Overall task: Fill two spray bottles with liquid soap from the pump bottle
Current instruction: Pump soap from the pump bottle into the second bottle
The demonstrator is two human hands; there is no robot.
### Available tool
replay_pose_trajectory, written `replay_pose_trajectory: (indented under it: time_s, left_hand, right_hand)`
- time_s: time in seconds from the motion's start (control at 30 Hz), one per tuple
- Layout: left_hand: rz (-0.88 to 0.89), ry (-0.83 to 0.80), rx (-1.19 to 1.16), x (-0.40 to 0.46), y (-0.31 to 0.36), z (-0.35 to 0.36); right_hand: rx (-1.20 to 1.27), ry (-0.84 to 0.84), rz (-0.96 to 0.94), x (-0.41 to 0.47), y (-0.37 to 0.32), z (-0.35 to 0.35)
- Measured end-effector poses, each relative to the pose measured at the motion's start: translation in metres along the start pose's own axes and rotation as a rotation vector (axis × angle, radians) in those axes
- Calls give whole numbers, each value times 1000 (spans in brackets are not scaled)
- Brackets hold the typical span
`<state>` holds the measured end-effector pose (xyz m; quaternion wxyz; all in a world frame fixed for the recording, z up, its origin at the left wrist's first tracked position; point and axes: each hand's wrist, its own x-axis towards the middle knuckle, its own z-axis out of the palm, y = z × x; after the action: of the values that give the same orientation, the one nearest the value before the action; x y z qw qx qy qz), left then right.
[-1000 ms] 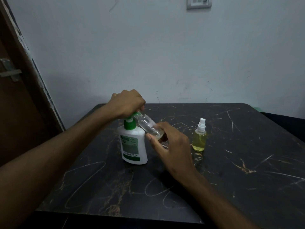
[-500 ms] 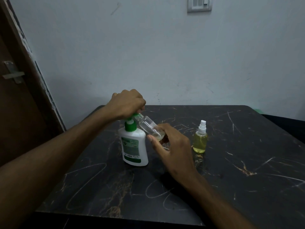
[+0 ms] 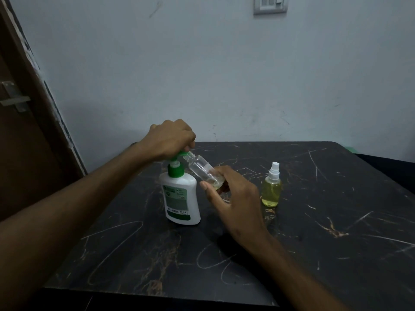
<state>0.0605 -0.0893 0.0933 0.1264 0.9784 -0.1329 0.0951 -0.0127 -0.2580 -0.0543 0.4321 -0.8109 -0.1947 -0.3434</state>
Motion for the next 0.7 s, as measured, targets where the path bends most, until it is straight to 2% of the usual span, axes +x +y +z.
replay_pose_trajectory:
  time_s: [0.33,0.7]
  left_hand:
    - [68,6,168,-1,0,-1]
    - [70,13,209,-3,4,-2]
  right_hand:
    - [-5,11,-6,0,0,0]
    - [-12,13,-9,0,1,0]
